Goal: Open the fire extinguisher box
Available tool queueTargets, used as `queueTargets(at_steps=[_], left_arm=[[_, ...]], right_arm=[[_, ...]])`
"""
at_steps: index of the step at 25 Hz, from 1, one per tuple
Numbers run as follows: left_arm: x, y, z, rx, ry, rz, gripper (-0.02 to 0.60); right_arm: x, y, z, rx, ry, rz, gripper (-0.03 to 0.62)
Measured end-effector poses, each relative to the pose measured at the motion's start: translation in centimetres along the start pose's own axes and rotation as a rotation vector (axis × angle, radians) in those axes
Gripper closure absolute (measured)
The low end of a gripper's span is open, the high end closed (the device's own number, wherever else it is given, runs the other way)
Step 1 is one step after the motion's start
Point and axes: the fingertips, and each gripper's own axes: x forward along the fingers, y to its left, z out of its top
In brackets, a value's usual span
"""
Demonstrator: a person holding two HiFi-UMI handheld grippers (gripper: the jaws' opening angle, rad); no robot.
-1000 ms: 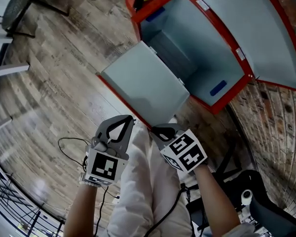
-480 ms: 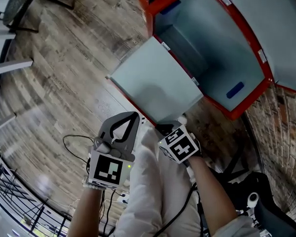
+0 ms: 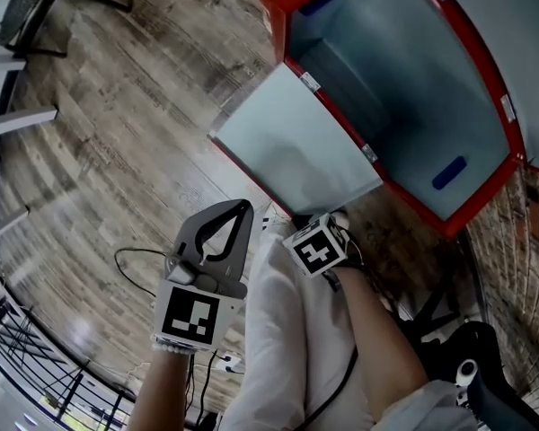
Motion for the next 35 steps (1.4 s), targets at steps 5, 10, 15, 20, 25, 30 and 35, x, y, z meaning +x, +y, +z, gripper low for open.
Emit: queueTargets(at_steps=[5,10,15,20,25,30,35], left_arm=[[0.8,0.3,-1.0,-0.008,0.008,0.005,0.583],[1.7,0.1,-2.3,0.081,0.034,-0.028,0.584],[2.4,0.0,-2.7,0.097,0.037,-0.04,0.583],[2.4,-0.1,-2.1,0.103,0.031,-0.041,0.583],[1.6,-0.4,1.0,0.113,-0.004,-0.041,0.583],[-0.5,-2.0,4.6,0.12,-0.009,-0.049,0.584],[-2.6,-4.3,9.7,0.179,-0.058,-0.075,0.583]], right_arm=[[2.6,-3.3,-0.6,-0.016,0.064,-0.151,0.576],[4.0,-5.9,-0.4,-0.014,0.071,-0.293,0.568],[3.6,-8.3,-1.0,-0.002,0.055,-0.399,0.588],[1.6,-9.0,-1.1,0.044,0.002,-0.378,0.588],[-3.0,-8.4,0.8,0.071,-0.086,-0.343,0.589],[-9.4,-6.2,3.1,0.101,-0.205,-0.315,0.589],[-18.2,-5.6,6.8,0.128,-0.38,-0.356,0.588]])
